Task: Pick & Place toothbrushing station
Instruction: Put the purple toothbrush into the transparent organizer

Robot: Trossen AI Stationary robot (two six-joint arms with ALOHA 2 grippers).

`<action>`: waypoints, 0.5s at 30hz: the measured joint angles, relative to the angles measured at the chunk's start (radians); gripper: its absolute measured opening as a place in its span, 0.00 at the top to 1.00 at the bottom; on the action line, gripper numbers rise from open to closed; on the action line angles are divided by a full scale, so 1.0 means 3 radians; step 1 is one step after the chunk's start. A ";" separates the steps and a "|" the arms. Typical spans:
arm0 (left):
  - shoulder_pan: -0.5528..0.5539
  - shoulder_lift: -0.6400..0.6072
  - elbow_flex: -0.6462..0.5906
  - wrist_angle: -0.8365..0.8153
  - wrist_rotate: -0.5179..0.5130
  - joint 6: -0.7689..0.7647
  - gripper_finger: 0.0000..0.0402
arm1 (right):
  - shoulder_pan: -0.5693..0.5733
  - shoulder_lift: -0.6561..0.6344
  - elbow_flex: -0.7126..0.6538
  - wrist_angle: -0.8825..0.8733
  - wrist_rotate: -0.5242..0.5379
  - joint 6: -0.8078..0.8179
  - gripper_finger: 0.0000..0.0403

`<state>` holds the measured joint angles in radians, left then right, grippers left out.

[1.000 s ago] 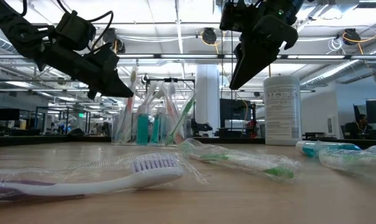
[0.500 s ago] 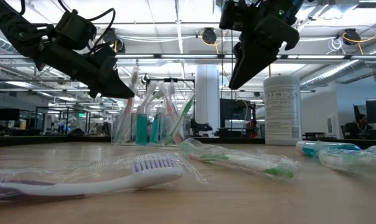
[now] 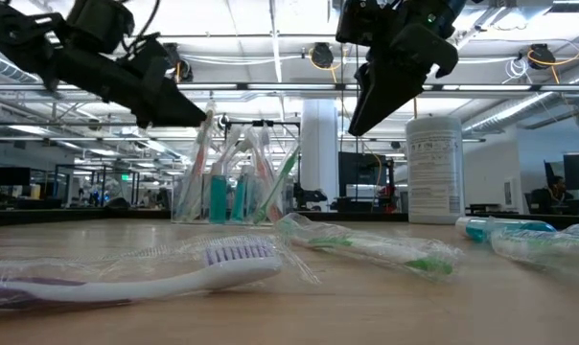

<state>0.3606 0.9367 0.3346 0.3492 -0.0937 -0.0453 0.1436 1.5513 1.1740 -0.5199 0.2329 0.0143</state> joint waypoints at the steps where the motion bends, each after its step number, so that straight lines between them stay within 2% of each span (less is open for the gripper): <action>1: -0.0038 -0.0057 0.0001 -0.0095 -0.0116 0.0012 0.55 | 0.0000 0.0000 0.0000 0.0004 -0.0001 0.0000 0.75; 3: -0.0120 -0.0164 -0.0001 -0.0309 -0.0332 0.0025 0.55 | 0.0000 0.0000 0.0000 0.0003 0.0000 0.0000 0.75; 6: -0.0249 -0.0345 -0.0001 -0.0483 -0.0454 -0.0037 0.55 | 0.0000 0.0000 0.0000 0.0003 -0.0001 0.0000 0.75; 10: -0.0485 -0.0514 0.0016 -0.0558 -0.0311 -0.0117 0.55 | 0.0000 0.0000 0.0000 0.0002 0.0001 0.0000 0.75; 15: -0.0958 -0.0573 0.0314 -0.0957 -0.0214 -0.0135 0.55 | 0.0000 0.0000 0.0000 0.0002 0.0001 0.0000 0.75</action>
<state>0.0733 0.7647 0.4287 0.0622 -0.1580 -0.0858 0.1436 1.5513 1.1740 -0.5194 0.2333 0.0143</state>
